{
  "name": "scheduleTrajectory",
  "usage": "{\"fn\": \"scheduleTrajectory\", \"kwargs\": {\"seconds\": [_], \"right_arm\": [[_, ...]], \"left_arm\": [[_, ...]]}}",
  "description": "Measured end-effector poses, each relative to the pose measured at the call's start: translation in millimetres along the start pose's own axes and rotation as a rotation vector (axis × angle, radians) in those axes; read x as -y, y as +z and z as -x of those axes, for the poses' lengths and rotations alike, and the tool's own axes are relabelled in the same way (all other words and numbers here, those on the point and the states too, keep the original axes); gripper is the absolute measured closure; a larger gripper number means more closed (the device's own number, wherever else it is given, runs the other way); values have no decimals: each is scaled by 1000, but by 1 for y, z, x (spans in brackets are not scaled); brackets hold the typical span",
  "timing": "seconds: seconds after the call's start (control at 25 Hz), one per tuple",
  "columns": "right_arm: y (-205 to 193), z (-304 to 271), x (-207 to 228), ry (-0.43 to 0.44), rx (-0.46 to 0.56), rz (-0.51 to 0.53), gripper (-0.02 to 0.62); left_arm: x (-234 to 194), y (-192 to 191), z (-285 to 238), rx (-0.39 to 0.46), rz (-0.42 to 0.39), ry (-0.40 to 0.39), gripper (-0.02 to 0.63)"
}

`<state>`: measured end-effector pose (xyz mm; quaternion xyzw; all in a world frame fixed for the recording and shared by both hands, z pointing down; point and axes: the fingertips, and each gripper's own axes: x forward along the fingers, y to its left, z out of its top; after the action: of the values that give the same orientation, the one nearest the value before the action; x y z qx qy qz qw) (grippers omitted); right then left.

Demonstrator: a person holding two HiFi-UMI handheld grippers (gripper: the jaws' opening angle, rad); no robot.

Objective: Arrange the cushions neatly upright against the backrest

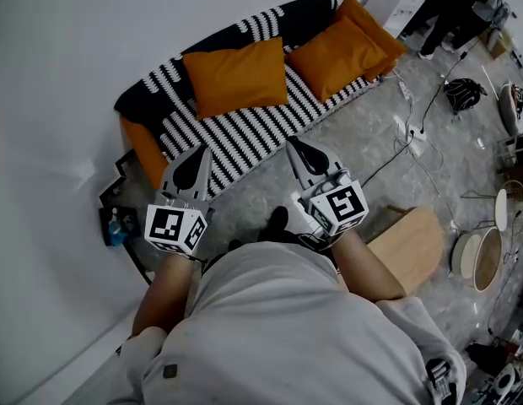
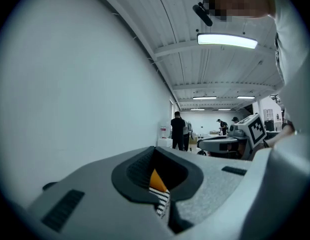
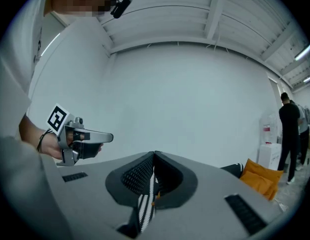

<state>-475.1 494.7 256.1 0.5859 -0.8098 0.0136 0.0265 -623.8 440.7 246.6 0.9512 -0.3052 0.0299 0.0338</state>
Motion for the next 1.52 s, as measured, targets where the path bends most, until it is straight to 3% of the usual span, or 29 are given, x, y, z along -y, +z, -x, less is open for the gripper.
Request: {"fn": "scheduleTrajectory", "kwargs": {"seconds": [0.4, 0.76, 1.16, 1.52], "right_arm": [[-8, -1, 87, 51, 5, -27, 569], [-16, -17, 118, 65, -6, -56, 569], [-12, -85, 143, 62, -7, -57, 569], [-1, -175, 145, 81, -27, -46, 569]], "left_arm": [[22, -4, -82, -5, 42, 32, 597], [19, -5, -125, -16, 51, 12, 597], [-31, -2, -175, -19, 52, -24, 597], [-106, 5, -208, -43, 45, -84, 597]]}}
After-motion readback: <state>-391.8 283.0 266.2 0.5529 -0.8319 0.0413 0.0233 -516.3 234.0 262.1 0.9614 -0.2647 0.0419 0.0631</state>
